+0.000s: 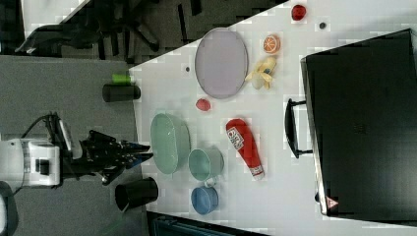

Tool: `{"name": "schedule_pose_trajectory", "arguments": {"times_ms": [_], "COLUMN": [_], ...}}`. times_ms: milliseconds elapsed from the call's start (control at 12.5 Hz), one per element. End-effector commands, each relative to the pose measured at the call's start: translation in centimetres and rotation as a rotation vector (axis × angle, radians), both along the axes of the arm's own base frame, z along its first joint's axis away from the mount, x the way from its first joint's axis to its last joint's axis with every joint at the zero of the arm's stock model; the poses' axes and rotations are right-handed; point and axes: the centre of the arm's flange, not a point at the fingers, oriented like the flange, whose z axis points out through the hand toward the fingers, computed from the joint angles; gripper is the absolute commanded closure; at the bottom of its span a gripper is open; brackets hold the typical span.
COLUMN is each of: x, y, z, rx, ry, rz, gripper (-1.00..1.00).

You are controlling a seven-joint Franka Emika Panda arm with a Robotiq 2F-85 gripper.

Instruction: Flap open oven.

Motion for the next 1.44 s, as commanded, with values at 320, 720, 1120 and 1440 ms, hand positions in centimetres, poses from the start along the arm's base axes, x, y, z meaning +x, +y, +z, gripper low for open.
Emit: {"name": "schedule_pose_trajectory", "arguments": {"times_ms": [320,720,1120,1440], "x": [-1.7,-2.7,-1.5,-0.8], "y": [-9.3,-17.4,-22.8,-25.0], "z": [-3.7,-8.7,-14.7,-19.9], "rx": [0.076,0.087,0.017,-0.006], "ry": [0.026,-0.040,-0.060,-0.016], "rz": [0.360,0.633,0.831,0.803], "gripper": [0.65,0.65,0.65,0.65]}}
